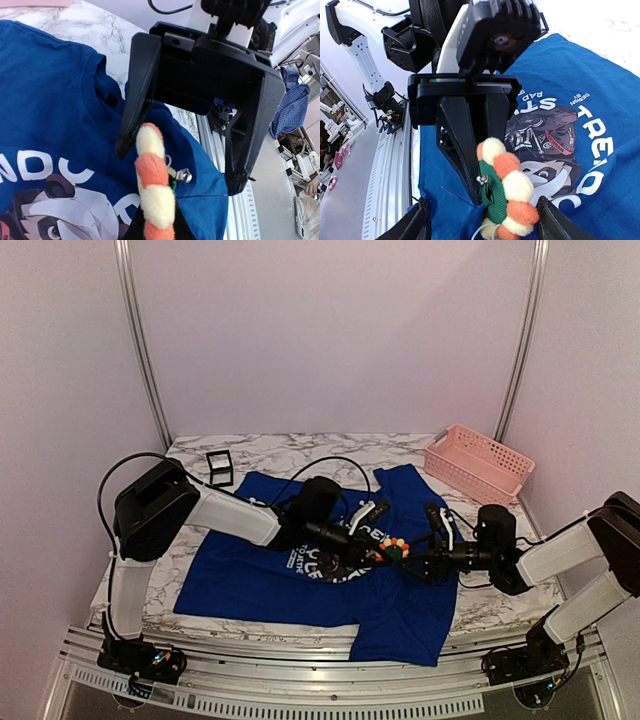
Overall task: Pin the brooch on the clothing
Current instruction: Pin the brooch onto the flattened clothing.
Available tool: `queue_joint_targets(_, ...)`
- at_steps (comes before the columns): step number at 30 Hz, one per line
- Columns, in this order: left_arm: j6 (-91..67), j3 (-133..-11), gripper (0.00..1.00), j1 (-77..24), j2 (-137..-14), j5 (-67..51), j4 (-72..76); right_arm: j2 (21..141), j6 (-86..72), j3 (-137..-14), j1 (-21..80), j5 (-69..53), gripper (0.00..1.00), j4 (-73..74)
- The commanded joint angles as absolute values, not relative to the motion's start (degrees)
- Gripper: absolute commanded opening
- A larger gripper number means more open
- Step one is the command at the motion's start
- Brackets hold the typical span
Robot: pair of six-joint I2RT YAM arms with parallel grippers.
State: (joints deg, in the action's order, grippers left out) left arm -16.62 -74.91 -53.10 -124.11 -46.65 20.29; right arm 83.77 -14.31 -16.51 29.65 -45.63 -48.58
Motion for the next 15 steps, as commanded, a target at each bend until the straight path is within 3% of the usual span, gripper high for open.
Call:
queue_joint_targets(1,-17.01,-76.54,0.0,-52.62,-122.85,-46.55,21.27,85.88,-14.65,-18.7,30.16,-46.37,0.66,-53.28)
queue_joint_targets(15,-17.11,-77.5,0.0,-52.82,-123.42,-46.32,20.67,88.66,-14.39,-18.43,30.21,-48.49,0.43,-54.43)
